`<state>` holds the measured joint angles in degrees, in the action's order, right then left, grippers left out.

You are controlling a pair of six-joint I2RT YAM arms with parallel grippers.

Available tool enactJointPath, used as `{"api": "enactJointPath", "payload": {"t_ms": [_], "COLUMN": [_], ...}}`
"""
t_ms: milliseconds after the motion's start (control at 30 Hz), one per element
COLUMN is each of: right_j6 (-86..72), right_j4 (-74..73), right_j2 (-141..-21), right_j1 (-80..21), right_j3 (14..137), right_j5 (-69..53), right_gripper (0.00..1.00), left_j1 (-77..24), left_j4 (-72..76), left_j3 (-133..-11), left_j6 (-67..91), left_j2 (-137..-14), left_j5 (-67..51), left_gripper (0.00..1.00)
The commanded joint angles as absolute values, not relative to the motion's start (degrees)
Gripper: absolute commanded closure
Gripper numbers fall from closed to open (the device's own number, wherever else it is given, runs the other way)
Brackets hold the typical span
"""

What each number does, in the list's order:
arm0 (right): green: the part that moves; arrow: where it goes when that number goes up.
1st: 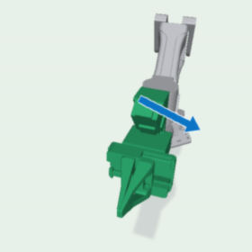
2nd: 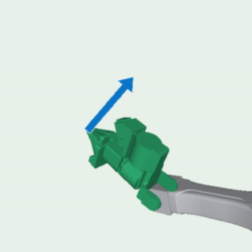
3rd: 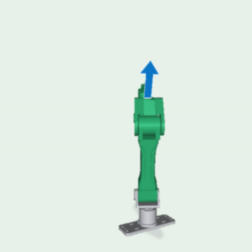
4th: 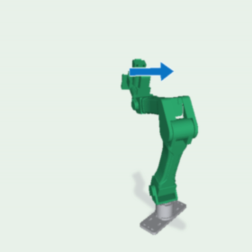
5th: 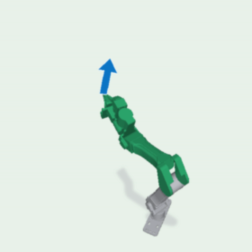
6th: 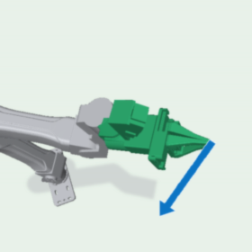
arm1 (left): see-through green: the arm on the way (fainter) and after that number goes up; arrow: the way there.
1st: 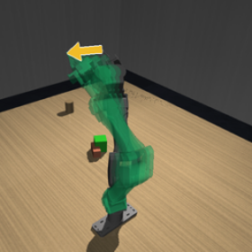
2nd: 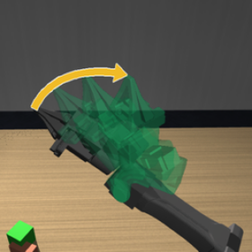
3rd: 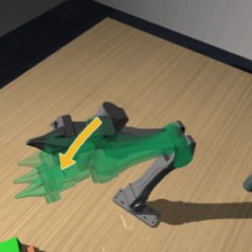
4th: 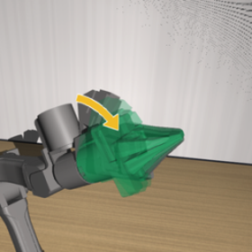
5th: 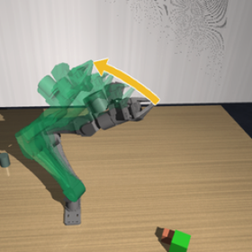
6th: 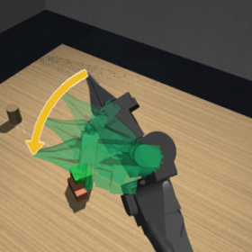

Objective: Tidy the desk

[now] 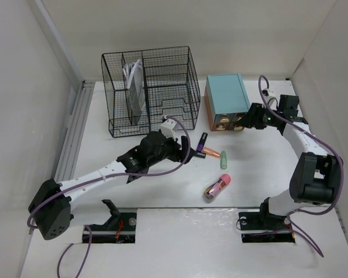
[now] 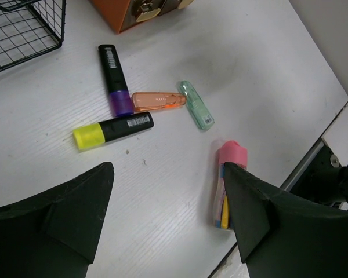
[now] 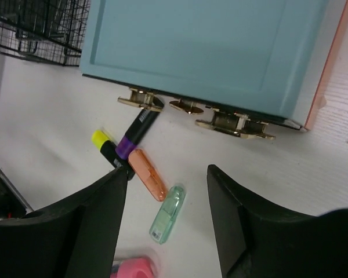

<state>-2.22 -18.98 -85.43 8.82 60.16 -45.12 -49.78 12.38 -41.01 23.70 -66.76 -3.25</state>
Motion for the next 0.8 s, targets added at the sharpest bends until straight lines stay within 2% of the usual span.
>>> {"api": "enactJointPath", "payload": {"t_ms": [0,367,767], "right_j6": [-8.7,-11.4,-16.6], "right_j4": [-12.1,-10.5,-2.9], "right_j2": [-87.5,-94.0,-96.4], "right_j1": [9.5,10.5,10.5], "right_j3": [61.7,65.3,62.6], "right_j5": [-47.5,-43.7,-41.8], "right_gripper": [0.37,0.29,0.3], "left_j1": [-49.8,-49.8,-49.8], "left_j4": [14.2,13.7,13.7], "left_j3": [-40.3,-40.3,-40.3], "left_j6": [22.4,22.4,22.4], "left_j2": [-64.0,-62.4,-62.4], "left_j5": [-1.9,-2.5,-2.5], "left_gripper": [0.26,0.25,0.25]}}
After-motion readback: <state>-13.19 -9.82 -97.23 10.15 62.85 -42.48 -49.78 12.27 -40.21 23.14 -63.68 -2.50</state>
